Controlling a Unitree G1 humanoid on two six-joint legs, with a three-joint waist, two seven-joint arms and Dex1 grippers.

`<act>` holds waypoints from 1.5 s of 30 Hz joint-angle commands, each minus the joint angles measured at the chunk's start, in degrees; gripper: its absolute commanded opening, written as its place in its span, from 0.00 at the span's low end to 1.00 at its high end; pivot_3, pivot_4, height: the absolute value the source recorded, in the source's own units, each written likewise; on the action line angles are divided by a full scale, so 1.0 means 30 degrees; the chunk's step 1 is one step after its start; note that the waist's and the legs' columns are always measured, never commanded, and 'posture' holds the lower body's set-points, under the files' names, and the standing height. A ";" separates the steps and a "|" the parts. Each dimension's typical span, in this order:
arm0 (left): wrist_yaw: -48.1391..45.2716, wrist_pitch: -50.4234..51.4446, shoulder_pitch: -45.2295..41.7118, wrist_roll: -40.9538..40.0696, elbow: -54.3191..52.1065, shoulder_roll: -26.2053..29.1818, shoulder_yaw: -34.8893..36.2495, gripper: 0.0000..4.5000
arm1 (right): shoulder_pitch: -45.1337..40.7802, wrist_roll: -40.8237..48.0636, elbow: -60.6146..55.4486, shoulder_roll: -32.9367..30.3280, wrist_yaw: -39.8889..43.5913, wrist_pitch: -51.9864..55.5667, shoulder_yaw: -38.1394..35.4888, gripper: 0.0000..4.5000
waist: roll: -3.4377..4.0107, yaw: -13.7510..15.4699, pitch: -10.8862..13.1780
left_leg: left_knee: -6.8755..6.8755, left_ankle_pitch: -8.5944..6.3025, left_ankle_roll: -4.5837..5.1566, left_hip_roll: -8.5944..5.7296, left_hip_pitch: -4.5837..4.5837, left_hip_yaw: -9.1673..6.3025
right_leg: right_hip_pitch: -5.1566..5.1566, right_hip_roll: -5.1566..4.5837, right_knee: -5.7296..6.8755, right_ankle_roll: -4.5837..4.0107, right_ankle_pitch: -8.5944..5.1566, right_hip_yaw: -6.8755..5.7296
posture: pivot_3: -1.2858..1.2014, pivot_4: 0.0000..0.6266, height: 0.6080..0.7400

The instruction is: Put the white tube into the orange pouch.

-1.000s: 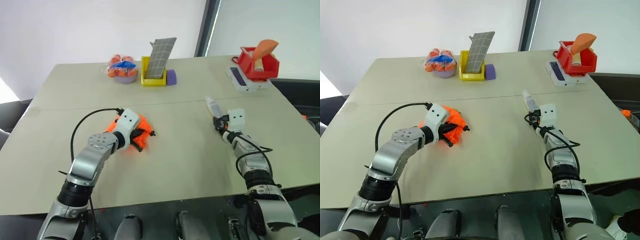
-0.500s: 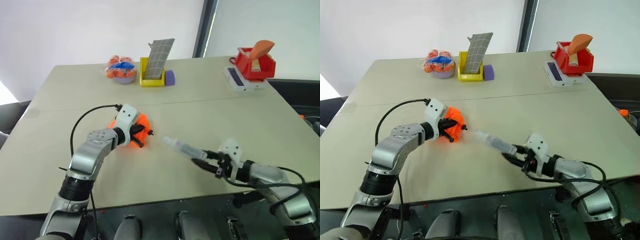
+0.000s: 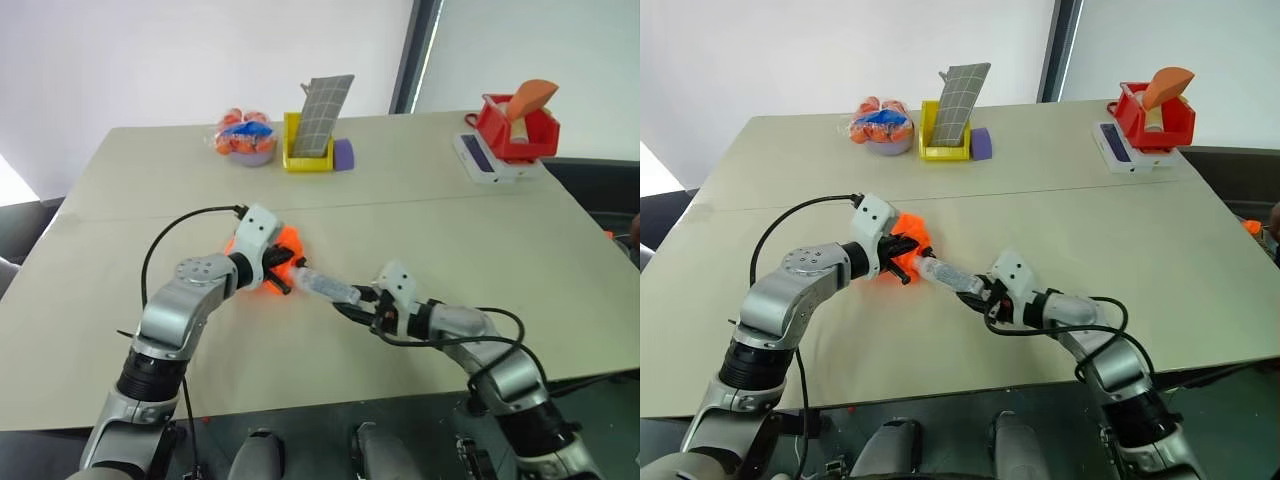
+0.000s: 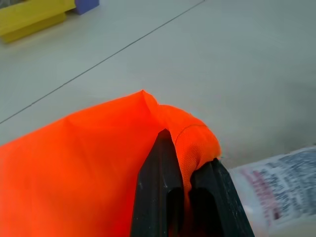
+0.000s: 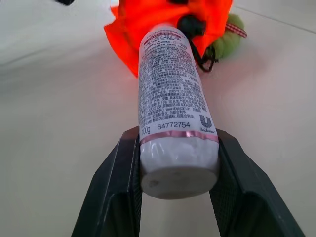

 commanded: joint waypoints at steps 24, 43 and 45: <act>-0.1054 0.1672 0.0883 -0.1690 -0.3292 0.0645 -0.0467 0.00 | -0.5011 -0.4201 0.5776 0.6137 -0.4134 -0.0555 0.1116 0.35 | 0.0007 -0.0015 -0.0003 | 0.0001 0.0010 -0.0014 -0.0002 0.0006 -0.0018 | -0.0002 -0.0004 0.0043 -0.0045 0.0031 -0.0003 | 0.52 0.24 1.00; -0.1646 0.0693 0.2687 -0.2008 -0.2473 0.3394 0.1720 0.00 | -0.3062 -0.3033 0.0756 0.4415 -0.1892 0.2161 0.1294 0.99 | 0.0013 -0.0038 -0.0005 | -0.0011 0.0011 -0.0015 -0.0003 -0.0006 -0.0027 | -0.0035 -0.0005 0.0055 -0.0045 0.0025 -0.0004 | 0.52 0.24 1.00; -0.1858 0.0160 0.2915 -0.1959 -0.2009 0.3867 0.2023 0.00 | -0.2628 -0.2644 -0.0168 0.3684 -0.1362 0.2462 0.1134 0.99 | 0.0012 -0.0047 -0.0006 | -0.0012 0.0010 -0.0015 -0.0002 -0.0005 -0.0027 | -0.0035 -0.0005 0.0052 -0.0023 0.0009 -0.0004 | 0.52 0.24 1.00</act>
